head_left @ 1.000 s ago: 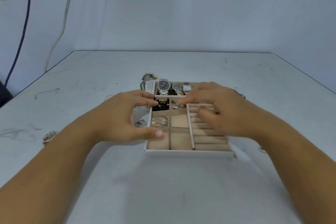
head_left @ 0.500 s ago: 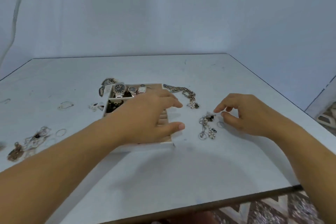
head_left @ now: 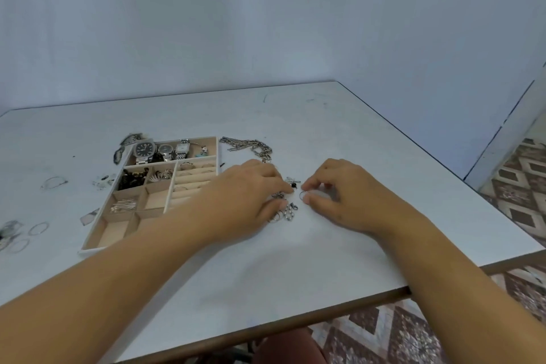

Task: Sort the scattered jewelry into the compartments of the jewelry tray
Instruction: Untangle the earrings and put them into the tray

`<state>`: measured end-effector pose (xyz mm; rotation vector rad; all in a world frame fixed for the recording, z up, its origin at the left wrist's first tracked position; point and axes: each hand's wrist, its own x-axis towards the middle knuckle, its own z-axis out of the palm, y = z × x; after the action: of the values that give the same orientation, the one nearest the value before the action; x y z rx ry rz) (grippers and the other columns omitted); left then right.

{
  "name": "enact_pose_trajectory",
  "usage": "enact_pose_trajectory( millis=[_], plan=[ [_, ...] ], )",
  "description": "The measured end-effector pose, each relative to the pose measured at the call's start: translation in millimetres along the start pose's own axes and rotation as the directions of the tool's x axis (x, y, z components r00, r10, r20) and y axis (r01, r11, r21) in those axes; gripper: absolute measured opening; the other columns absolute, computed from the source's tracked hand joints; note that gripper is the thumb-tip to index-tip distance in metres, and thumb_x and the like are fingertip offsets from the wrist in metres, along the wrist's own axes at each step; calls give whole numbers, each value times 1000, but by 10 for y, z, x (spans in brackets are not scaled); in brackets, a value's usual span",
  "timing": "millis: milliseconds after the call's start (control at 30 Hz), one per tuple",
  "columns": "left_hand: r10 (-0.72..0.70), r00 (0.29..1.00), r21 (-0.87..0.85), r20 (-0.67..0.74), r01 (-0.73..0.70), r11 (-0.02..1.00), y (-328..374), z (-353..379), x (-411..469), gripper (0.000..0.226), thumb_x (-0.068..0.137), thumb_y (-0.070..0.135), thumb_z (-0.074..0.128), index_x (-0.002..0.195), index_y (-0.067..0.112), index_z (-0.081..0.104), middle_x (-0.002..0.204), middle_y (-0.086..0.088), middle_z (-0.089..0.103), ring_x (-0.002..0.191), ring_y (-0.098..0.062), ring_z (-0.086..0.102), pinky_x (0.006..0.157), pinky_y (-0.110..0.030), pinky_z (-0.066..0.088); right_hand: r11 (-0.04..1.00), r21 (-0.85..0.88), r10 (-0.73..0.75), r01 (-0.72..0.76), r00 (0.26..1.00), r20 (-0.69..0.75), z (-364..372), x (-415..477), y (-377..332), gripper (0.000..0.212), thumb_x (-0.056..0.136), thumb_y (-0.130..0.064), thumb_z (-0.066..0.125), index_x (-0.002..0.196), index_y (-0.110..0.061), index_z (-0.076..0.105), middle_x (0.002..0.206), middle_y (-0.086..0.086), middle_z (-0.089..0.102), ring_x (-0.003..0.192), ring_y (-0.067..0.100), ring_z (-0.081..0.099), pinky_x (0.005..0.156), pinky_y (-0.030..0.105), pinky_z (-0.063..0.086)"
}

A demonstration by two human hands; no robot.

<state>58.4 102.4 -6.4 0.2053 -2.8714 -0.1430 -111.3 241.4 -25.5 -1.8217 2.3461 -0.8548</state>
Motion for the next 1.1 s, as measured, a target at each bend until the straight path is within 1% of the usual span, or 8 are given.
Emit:
enact_pose_trajectory(
  millis=[233, 433, 567, 667, 767, 867, 967, 1100],
  plan=[
    [10, 999, 27, 43, -11, 1000, -35, -82, 86, 21, 91, 30, 54, 107, 31, 68, 105, 8, 61, 106, -16, 53, 88, -37, 46, 996, 21, 81, -83, 994, 77, 30, 64, -13, 9, 85, -41, 61, 90, -33, 62, 91, -14, 49, 94, 8, 46, 86, 29, 41],
    [-55, 987, 23, 150, 52, 998, -69, -190, -24, 39, 75, 68, 58, 97, 36, 64, 102, 19, 53, 106, -4, 43, 91, -29, 41, 990, 24, 133, -139, 978, 158, 44, 103, -19, 7, 87, -39, 59, 81, -37, 54, 95, -14, 46, 95, 16, 46, 84, 31, 41],
    [-95, 984, -11, 150, 98, 995, -49, -133, -17, 34, 75, 65, 59, 95, 38, 64, 98, 19, 53, 104, -4, 43, 91, -31, 42, 982, 14, 183, -188, 967, 175, 32, 152, -26, 17, 84, -45, 59, 96, -35, 52, 99, -9, 45, 95, 16, 49, 85, 33, 44],
    [-159, 970, -85, 184, 177, 981, -31, -132, 24, 26, 74, 59, 64, 91, 39, 63, 96, 21, 53, 106, -4, 41, 92, -30, 41, 976, -24, 214, -215, 947, 239, -20, 223, -61, 15, 85, -44, 59, 90, -31, 55, 90, -11, 46, 83, 11, 50, 74, 29, 42],
    [-215, 941, -126, 260, 254, 959, -1, -140, 70, 19, 76, 51, 66, 88, 37, 61, 96, 19, 52, 112, -5, 36, 76, -18, 40, 975, -50, 220, -214, 931, 290, -25, 261, -76, 13, 86, -44, 57, 86, -32, 52, 86, -13, 45, 80, 11, 50, 72, 28, 41],
    [-233, 925, -142, 301, 285, 948, 2, -127, 103, 16, 76, 48, 65, 84, 36, 60, 97, 16, 51, 113, -7, 33, 69, -17, 39, 984, 0, 170, -176, 952, 254, 19, 228, -71, 15, 84, -45, 58, 80, -36, 46, 90, -15, 47, 84, 10, 50, 77, 30, 44],
    [-206, 936, -181, 287, 264, 947, 1, -103, 103, 13, 77, 44, 65, 82, 34, 58, 95, 17, 51, 110, -7, 34, 71, -23, 40, 983, 135, 99, -125, 978, 184, 15, 140, -108, 16, 86, -35, 62, 77, -29, 50, 70, -14, 51, 61, -1, 48, 57, 13, 37],
    [-171, 961, -244, 218, 223, 944, 10, -90, 68, 8, 79, 39, 65, 78, 34, 59, 88, 18, 57, 94, 5, 44, 76, -26, 39, 973, 215, 64, -86, 992, 107, -12, 69, -92, 16, 83, -26, 67, 74, -25, 54, 60, -12, 50, 53, 1, 45, 52, 11, 38]
  ],
)
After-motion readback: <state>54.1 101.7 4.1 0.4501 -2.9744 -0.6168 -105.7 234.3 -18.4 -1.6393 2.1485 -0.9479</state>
